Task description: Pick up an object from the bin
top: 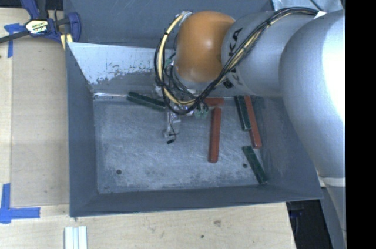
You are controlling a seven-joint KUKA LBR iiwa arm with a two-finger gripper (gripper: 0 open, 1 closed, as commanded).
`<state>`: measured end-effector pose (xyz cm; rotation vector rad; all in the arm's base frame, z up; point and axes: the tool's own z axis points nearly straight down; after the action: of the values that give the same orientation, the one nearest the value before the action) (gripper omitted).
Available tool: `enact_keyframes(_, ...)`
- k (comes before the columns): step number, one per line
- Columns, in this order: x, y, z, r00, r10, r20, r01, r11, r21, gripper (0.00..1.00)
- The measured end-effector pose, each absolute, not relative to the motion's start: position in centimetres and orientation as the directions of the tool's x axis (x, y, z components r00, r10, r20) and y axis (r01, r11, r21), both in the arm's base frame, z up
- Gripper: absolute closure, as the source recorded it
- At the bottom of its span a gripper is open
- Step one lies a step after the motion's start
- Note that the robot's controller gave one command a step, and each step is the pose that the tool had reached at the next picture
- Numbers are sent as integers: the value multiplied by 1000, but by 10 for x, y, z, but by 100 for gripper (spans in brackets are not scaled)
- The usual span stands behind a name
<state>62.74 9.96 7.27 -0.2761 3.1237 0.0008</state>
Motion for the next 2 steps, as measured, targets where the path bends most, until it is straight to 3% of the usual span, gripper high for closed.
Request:
enact_keyframes(1, 626, 101, 72, -984, -176, -3, -176, 984, 0, 100)
enact_keyframes(2, 617, 107, 208, -976, -219, -13, -219, 976, -1, 100)
